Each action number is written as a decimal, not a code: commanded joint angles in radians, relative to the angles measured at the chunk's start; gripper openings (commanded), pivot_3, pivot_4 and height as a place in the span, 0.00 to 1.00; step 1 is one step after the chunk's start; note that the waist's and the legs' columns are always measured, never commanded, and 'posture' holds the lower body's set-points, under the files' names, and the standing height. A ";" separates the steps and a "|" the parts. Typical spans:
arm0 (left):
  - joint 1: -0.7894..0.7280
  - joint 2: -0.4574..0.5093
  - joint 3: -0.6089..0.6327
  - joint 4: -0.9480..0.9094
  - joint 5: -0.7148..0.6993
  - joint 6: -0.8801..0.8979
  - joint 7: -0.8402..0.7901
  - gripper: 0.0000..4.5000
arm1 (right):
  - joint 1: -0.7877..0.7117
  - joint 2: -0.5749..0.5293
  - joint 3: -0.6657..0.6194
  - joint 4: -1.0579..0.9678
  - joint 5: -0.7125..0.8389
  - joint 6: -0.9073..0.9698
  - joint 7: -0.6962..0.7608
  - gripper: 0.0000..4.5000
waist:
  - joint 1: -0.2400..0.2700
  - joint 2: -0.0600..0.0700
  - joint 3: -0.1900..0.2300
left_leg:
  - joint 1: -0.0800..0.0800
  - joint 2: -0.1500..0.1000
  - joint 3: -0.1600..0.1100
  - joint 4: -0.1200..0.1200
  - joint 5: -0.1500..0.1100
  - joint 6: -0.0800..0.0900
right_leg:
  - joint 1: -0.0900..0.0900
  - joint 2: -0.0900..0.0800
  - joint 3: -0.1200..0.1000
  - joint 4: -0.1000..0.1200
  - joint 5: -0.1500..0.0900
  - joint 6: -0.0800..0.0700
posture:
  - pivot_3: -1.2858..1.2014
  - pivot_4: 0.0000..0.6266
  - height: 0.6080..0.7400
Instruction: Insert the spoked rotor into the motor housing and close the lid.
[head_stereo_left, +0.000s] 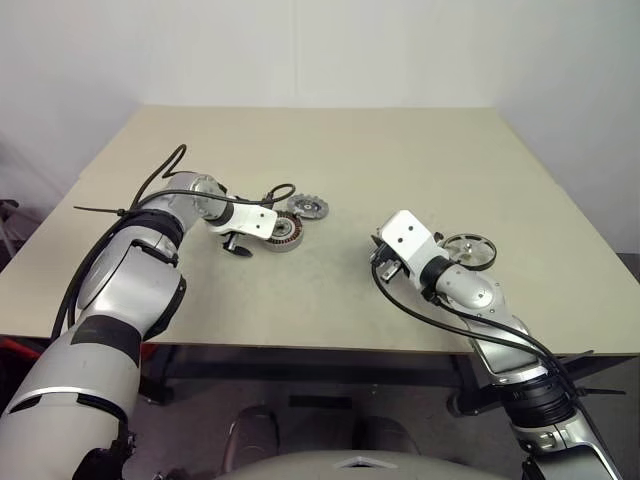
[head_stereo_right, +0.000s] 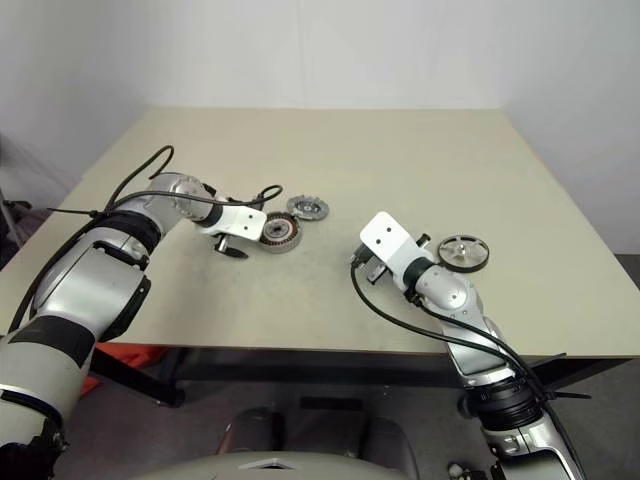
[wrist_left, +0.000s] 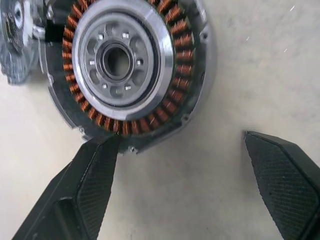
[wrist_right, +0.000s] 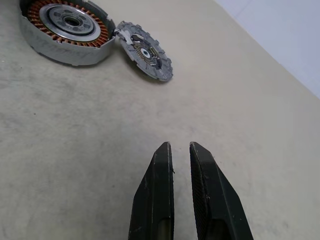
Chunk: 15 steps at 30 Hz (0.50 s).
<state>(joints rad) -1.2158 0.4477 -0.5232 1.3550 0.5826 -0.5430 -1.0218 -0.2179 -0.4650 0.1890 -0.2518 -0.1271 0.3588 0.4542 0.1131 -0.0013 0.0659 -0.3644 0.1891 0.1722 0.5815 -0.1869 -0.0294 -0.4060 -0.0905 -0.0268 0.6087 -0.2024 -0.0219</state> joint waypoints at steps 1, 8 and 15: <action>-0.039 -0.011 -0.007 0.002 0.022 0.020 0.031 0.94 | -0.002 0.001 -0.032 -0.058 -0.004 0.000 -0.014 0.14 | 0.006 0.000 0.000 | 0.000 0.000 0.000 0.000 0.000 0.000 | 0.000 0.000 0.000 0.000 0.000 0.000 | 0.52 0.00 1.00; -0.043 -0.037 -0.014 0.008 0.048 0.025 0.061 0.94 | 0.013 0.000 -0.040 -0.084 -0.007 0.020 -0.021 0.14 | 0.017 0.000 0.000 | 0.003 0.000 0.000 0.000 0.000 0.000 | 0.003 0.000 0.000 0.001 0.000 0.000 | 0.52 0.00 1.00; -0.066 -0.043 -0.051 0.012 0.097 -0.003 0.104 0.85 | 0.030 0.003 -0.042 -0.113 -0.008 0.039 -0.027 0.14 | 0.018 0.000 0.000 | 0.005 0.000 -0.001 0.000 -0.001 0.002 | 0.005 0.000 0.000 0.001 0.000 0.000 | 0.52 0.00 1.00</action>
<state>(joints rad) -1.2437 0.4002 -0.5648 1.3692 0.6625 -0.5331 -0.9387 -0.1798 -0.4644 0.1694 -0.2993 -0.1279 0.3999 0.4380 0.1315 -0.0016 0.0660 -0.3590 0.1893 0.1709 0.5816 -0.1880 -0.0275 -0.4011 -0.0906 -0.0268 0.6093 -0.2021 -0.0221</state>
